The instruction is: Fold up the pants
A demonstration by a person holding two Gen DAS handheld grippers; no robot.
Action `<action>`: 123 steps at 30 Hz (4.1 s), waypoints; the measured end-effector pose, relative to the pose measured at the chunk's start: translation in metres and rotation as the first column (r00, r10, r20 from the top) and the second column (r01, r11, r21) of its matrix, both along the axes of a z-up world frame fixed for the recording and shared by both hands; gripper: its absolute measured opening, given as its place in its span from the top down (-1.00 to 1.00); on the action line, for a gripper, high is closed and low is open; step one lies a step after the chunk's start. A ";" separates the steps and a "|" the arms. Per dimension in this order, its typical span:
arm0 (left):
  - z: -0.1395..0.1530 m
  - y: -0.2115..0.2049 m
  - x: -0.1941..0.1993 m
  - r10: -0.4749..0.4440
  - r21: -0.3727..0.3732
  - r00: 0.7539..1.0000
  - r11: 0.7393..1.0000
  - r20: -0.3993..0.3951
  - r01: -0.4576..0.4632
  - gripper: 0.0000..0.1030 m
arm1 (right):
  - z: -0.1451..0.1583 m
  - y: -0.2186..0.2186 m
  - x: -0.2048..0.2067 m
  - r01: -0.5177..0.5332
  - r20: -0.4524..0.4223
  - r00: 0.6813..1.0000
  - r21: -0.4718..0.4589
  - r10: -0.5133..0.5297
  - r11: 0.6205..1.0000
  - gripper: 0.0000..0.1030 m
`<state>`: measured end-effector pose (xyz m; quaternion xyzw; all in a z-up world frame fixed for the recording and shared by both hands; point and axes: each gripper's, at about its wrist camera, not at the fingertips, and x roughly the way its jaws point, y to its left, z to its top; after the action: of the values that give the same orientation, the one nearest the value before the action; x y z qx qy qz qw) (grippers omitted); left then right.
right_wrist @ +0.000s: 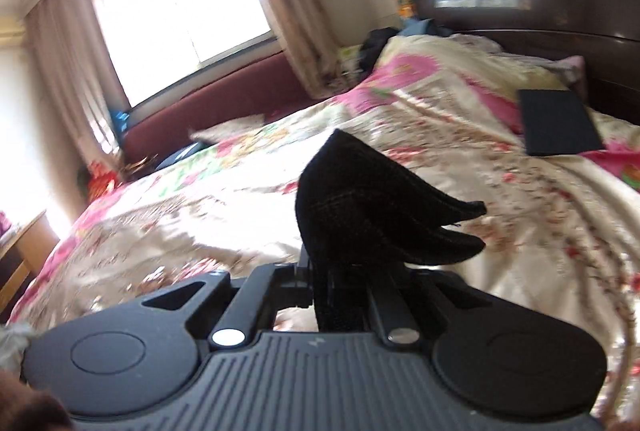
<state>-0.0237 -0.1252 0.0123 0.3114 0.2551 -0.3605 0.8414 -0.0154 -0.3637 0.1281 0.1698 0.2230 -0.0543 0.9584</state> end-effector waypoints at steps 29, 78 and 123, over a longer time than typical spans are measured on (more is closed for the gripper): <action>0.003 0.211 0.013 0.446 -0.281 0.873 0.828 -0.196 -0.486 -0.17 | -0.064 0.357 0.072 -0.635 -0.293 0.773 -0.354 0.563 0.687 0.86; 0.034 0.277 0.031 0.594 -0.269 0.794 0.750 -0.128 -0.605 -0.25 | -0.086 0.342 0.180 -0.907 -0.410 0.417 -0.132 0.811 0.399 0.62; 0.013 0.297 0.054 0.577 -0.343 0.781 0.703 -0.238 -0.623 0.36 | -0.070 0.405 0.211 -0.992 -0.481 0.101 -0.111 0.871 0.054 0.84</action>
<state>0.0302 0.1718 0.0248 0.0099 0.3096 -0.1281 0.9422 0.1956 0.0413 0.0577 -0.2349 0.3968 0.5172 0.7210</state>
